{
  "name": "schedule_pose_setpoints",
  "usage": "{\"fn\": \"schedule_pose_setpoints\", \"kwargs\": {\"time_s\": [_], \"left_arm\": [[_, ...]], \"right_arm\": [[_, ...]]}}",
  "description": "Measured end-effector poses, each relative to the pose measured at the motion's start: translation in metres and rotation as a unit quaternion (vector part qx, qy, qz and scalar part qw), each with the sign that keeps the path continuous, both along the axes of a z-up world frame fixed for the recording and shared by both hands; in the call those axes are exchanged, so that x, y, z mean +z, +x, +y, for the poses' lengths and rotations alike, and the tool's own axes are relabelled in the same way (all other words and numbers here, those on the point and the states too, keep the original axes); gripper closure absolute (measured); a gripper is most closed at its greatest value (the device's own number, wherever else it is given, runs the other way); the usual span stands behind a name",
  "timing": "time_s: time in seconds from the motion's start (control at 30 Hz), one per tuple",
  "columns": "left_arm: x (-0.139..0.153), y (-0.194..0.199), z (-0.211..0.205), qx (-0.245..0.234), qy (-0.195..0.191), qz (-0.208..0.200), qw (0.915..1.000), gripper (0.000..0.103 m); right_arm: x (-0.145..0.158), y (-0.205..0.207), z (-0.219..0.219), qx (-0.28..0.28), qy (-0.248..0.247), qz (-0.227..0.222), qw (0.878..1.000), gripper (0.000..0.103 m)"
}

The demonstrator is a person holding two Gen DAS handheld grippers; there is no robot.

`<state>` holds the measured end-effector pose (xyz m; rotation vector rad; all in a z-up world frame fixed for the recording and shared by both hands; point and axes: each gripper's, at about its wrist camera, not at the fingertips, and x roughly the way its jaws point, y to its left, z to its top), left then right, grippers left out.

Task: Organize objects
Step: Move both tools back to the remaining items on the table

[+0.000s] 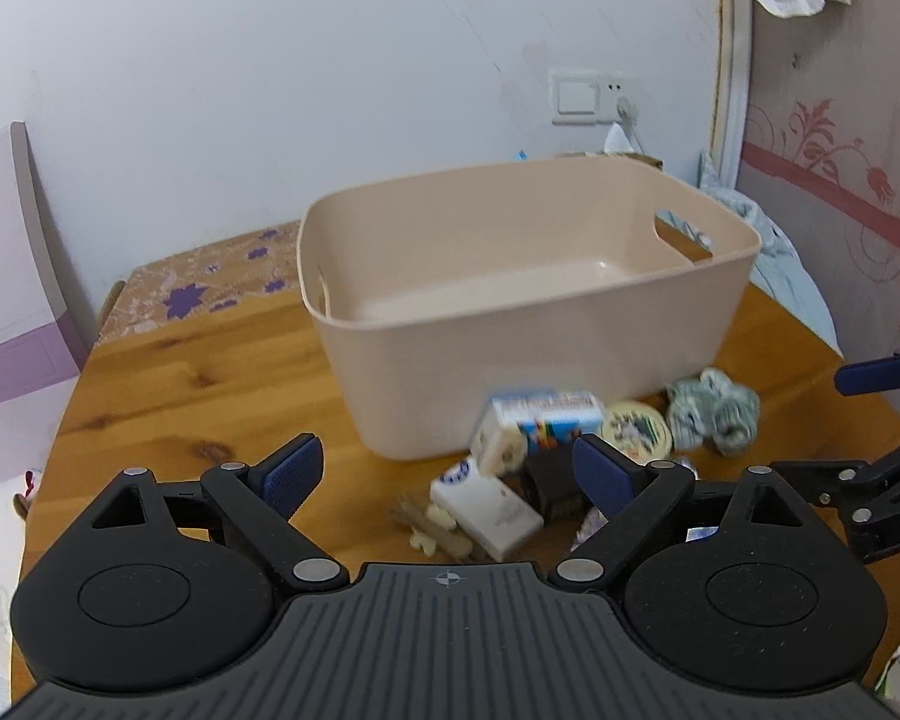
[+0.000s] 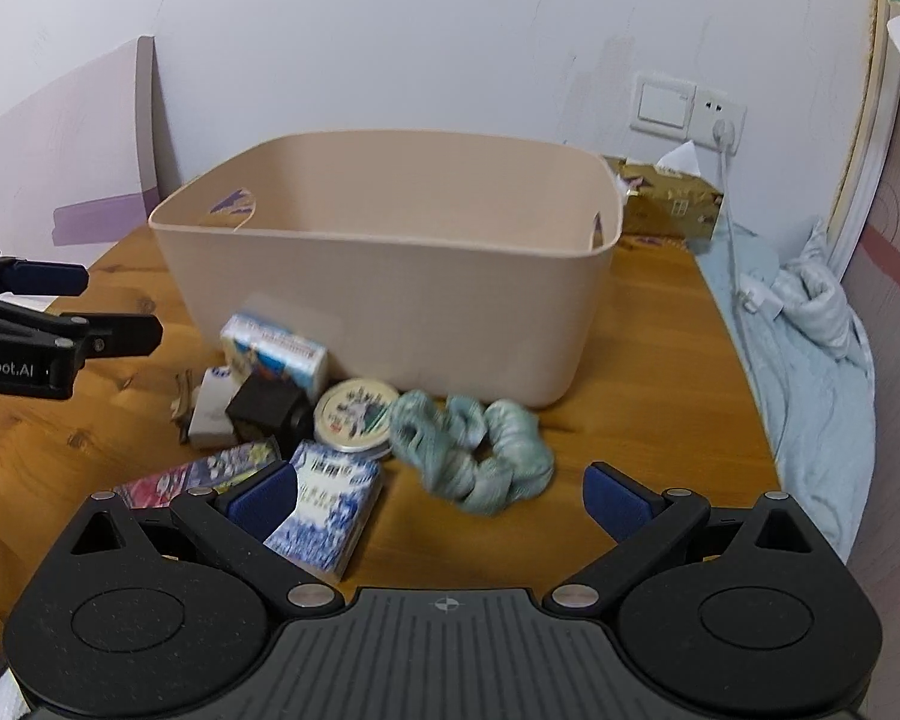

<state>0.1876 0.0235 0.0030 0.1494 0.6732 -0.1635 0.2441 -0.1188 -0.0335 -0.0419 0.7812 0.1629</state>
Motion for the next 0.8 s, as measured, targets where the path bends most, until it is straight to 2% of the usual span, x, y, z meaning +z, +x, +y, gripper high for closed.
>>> {"fn": "schedule_pose_setpoints", "kwargs": {"time_s": [0.2, 0.5, 0.8], "left_arm": [[-0.014, -0.008, 0.000, -0.002, 0.005, 0.009, 0.9999, 0.011], [-0.033, -0.018, 0.000, -0.004, -0.007, 0.025, 0.9996, 0.011], [-0.047, -0.024, -0.003, -0.022, -0.005, 0.036, 0.9991, 0.011]], "right_arm": [[-0.016, -0.005, 0.011, 0.008, -0.004, 0.010, 1.000, 0.000], [-0.032, -0.016, 0.026, 0.028, -0.029, -0.007, 0.999, 0.000], [-0.045, -0.016, 0.028, 0.023, -0.016, 0.000, 1.000, 0.000]]}}
